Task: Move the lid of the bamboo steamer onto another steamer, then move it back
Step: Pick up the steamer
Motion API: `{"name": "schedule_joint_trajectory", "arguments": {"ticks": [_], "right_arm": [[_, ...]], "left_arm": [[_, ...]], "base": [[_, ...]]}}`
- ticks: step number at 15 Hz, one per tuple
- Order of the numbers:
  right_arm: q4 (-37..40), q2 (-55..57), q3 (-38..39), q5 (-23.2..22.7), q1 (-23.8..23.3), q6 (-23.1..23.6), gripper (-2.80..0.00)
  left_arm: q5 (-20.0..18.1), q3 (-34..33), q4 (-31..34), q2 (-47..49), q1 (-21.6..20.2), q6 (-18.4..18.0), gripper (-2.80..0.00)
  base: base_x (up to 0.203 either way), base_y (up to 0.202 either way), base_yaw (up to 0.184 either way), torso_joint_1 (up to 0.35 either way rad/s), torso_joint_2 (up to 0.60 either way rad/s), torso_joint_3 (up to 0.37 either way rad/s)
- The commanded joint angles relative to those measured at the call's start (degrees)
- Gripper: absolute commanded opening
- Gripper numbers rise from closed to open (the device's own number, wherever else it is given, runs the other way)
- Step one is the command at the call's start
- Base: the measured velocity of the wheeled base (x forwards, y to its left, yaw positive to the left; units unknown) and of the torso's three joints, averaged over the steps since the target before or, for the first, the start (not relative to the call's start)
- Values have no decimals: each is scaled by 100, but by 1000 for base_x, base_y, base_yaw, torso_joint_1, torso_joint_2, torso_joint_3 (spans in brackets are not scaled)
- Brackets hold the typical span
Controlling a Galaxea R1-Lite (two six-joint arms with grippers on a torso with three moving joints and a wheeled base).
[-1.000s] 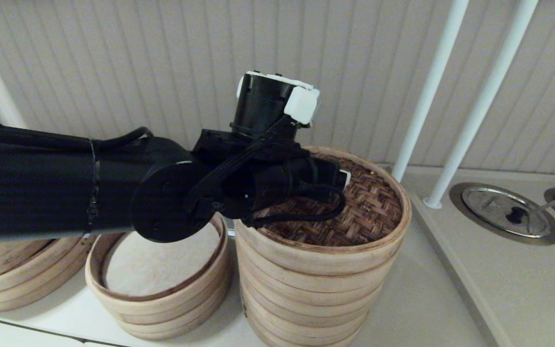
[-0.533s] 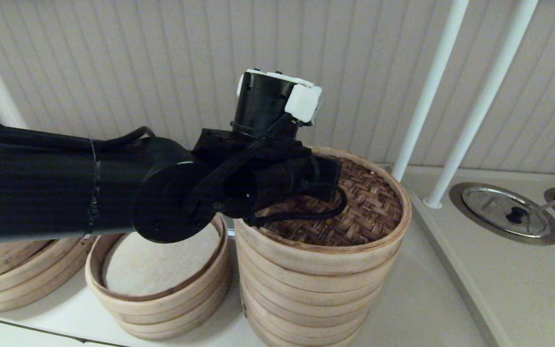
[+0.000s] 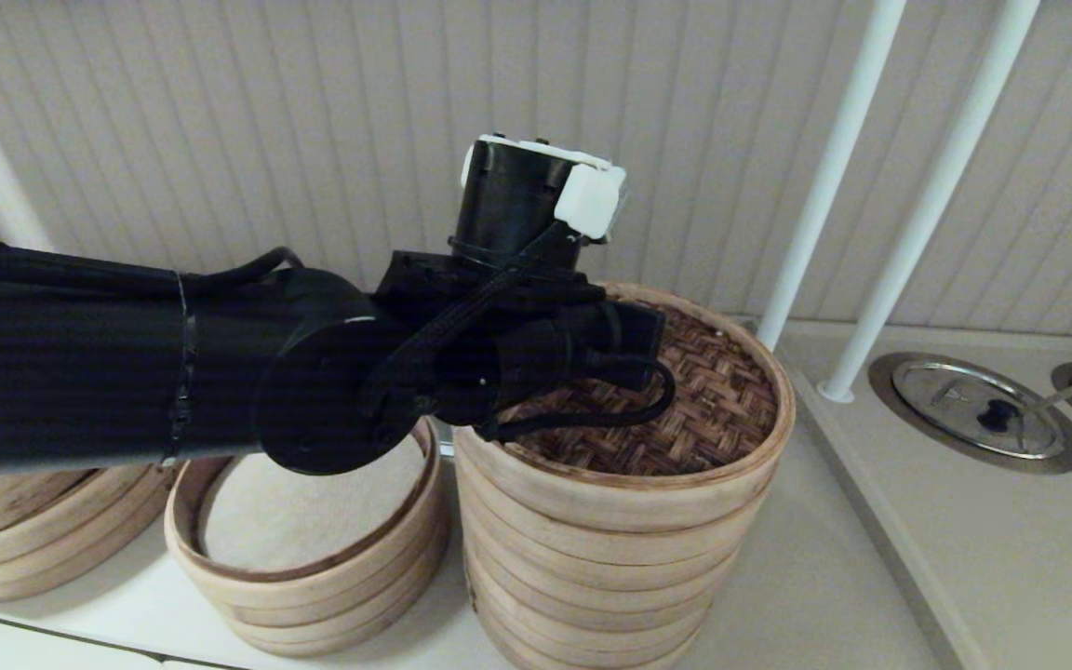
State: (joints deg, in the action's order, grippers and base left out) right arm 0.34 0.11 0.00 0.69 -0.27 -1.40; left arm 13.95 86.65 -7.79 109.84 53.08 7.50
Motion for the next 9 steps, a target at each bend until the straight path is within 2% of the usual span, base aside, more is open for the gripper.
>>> {"name": "schedule_joint_trajectory", "arguments": {"ticks": [1,9], "right_arm": [[1,7,9,1,0,0,-280],[1,7,9,1,0,0,-280]], "left_arm": [[89,37,-17,-55,1,6,-280],[196,177,-12,-217,-8,6,-280]], "base": [[0,0,0,0,0,0],[0,0,0,0,0,0]]}}
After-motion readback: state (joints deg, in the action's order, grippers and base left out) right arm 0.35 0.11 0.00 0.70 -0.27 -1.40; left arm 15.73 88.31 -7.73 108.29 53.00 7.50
